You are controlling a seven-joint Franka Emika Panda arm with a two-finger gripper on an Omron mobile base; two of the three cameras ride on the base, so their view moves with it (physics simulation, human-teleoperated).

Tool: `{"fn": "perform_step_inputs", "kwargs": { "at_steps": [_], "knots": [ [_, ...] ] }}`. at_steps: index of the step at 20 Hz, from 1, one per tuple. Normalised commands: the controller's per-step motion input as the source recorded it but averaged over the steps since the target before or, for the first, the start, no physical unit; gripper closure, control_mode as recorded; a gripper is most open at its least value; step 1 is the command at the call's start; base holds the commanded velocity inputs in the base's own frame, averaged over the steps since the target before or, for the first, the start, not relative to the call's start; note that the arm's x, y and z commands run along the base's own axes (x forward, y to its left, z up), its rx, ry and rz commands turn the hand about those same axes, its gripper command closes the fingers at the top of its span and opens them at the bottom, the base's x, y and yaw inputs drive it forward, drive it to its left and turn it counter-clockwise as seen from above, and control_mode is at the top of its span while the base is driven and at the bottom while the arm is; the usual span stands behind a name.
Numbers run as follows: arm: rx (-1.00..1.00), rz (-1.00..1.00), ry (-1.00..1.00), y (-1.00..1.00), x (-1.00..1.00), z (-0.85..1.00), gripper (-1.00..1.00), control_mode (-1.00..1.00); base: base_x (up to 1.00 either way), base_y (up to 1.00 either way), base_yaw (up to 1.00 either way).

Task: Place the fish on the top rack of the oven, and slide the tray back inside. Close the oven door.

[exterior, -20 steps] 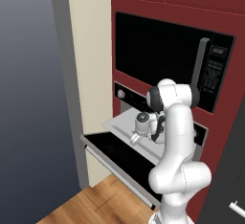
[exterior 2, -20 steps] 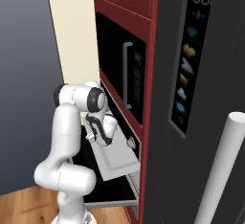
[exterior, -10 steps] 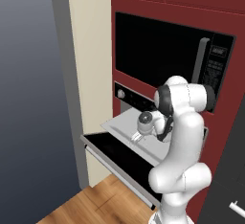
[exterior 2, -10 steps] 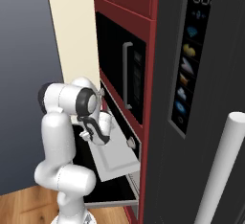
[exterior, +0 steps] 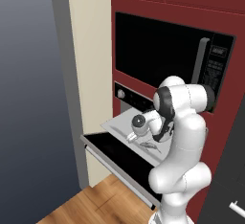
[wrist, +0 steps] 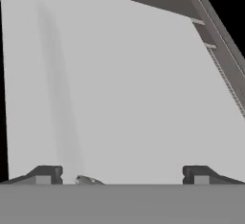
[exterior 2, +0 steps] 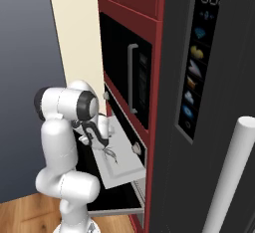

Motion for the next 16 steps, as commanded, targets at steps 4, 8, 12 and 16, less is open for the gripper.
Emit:
{"fn": "perform_step_inputs", "kwargs": {
  "at_steps": [4,8,12,16],
  "knots": [
    [0.0,-0.07,0.0,-0.04,0.06,-0.09,-1.0,-1.0,0.0,0.0,0.0],
    [0.07,-0.11,0.0,0.46,-0.6,0.0,-1.0,-1.0,0.0,0.0,0.0],
    [0.22,-0.25,0.0,0.49,-0.52,0.02,-1.0,-1.0,0.0,0.0,0.0],
    [0.26,-0.56,0.0,0.0,-0.13,0.03,-1.0,-1.0,0.0,0.0,0.0]
  ]
}}
